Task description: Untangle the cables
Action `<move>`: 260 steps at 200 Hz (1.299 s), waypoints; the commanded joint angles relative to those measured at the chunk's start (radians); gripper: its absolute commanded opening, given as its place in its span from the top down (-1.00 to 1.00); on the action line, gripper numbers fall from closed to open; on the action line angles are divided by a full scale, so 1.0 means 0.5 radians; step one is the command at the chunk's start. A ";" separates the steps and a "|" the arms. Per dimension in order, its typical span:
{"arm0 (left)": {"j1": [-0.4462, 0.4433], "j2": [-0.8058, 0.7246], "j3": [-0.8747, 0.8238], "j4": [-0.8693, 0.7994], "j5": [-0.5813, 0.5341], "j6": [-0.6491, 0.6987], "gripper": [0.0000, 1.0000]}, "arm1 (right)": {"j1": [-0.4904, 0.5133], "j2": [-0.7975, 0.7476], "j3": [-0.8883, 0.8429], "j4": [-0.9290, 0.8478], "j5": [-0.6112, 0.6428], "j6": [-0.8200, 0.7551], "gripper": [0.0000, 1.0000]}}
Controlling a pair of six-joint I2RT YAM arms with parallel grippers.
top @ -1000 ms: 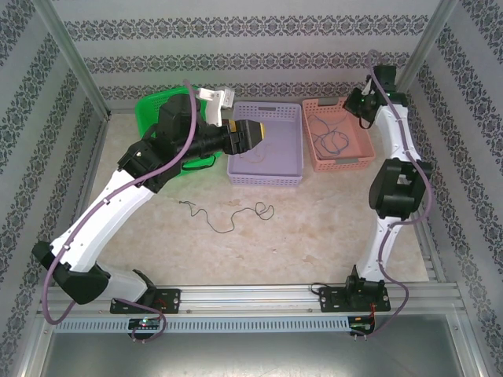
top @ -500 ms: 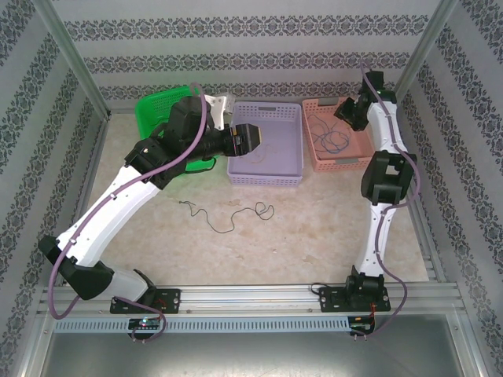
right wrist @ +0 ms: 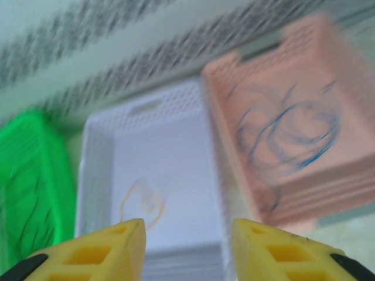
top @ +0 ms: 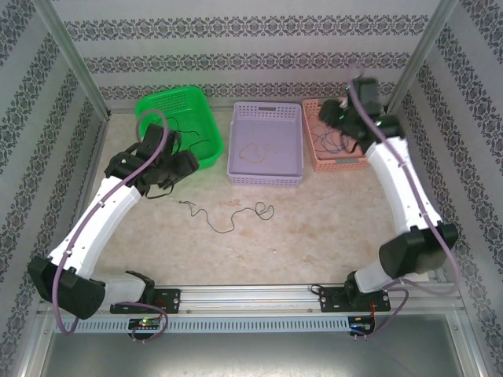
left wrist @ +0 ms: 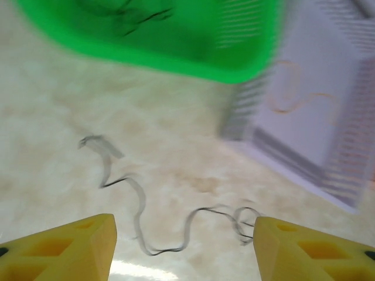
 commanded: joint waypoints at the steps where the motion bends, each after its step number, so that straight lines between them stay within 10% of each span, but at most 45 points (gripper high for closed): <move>1: 0.169 0.016 -0.356 0.062 0.184 -0.277 -0.23 | 0.360 -0.066 -0.381 0.043 0.027 -0.004 0.15; 42: 0.346 0.151 -0.642 0.434 0.205 -0.279 -0.19 | 0.857 -0.191 -0.866 0.048 -0.145 0.058 0.10; 166: 0.352 0.021 -0.686 0.464 0.422 -0.099 -0.07 | 0.931 0.686 -0.529 -0.146 0.131 -0.654 0.11; 260: 0.354 -0.175 -0.740 0.381 0.448 -0.049 -0.07 | 0.979 0.983 -0.400 -0.044 0.099 -0.581 0.29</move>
